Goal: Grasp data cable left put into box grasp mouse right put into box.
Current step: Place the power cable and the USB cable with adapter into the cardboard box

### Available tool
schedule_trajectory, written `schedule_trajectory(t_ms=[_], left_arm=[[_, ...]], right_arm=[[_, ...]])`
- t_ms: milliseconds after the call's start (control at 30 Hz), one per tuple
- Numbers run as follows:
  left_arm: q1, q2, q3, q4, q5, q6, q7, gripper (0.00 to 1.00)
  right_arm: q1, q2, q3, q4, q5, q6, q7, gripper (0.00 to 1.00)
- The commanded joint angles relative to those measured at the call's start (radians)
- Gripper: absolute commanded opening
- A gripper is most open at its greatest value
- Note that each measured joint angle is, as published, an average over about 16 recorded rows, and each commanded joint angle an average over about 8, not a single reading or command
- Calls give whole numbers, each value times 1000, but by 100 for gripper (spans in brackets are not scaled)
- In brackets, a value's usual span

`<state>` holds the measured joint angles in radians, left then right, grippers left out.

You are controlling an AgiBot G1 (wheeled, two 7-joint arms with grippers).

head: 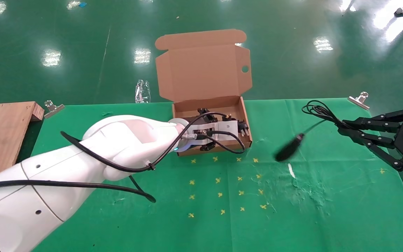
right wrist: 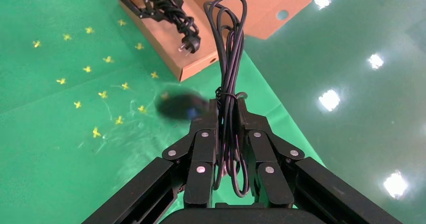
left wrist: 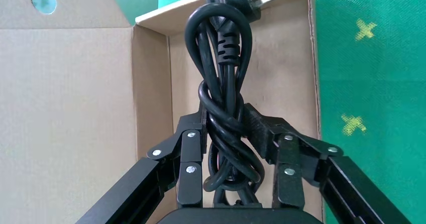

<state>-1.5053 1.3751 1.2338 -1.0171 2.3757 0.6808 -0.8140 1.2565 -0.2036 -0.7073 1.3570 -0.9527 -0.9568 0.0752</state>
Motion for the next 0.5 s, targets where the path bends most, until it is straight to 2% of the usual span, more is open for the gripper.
schedule_trajectory(t_ms=[33, 200, 333, 500], left_arm=[[-14, 0, 40, -2, 4, -10, -41, 100], [-43, -5, 97, 7, -8, -21, -110, 100], [-76, -27, 102, 31, -53, -24, -148, 100], [-118, -151, 58, 38, -155, -33, -163, 100]], right_arm=[[-7, 1, 2, 0, 12, 6, -11, 0], [-14, -7, 8, 1, 40, 3, -43, 0], [-18, -11, 13, 1, 58, -6, -67, 0], [-18, -25, 17, 1, 72, -18, -92, 0]])
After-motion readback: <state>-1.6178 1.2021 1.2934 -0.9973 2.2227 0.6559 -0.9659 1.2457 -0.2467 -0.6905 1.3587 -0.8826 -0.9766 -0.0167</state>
